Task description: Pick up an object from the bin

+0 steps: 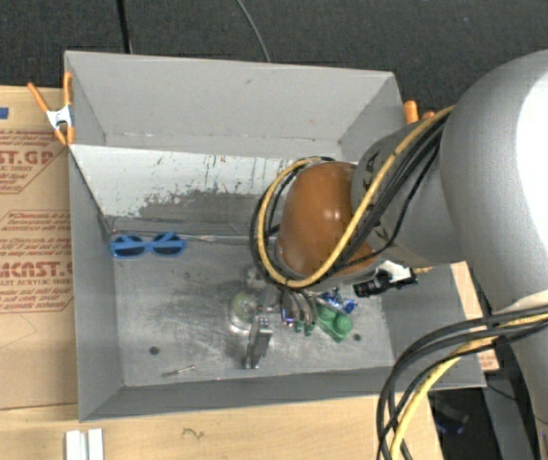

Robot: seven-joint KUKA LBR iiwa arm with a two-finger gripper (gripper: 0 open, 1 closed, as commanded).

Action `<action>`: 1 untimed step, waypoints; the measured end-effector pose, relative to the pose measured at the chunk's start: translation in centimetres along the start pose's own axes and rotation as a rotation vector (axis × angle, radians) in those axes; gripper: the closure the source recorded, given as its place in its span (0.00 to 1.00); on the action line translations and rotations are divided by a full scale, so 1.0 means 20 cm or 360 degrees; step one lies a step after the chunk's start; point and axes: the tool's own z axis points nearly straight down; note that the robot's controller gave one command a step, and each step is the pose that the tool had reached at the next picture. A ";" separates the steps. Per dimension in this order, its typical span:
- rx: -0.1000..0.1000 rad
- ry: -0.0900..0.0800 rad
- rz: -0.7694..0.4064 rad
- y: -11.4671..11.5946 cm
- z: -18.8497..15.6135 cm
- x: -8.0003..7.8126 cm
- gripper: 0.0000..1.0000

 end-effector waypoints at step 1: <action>-0.0002 -0.0012 0.0000 0.00 -0.02 -0.01 1.00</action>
Offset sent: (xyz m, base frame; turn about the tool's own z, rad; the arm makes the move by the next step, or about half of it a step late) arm 0.0000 0.0000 0.0000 0.0000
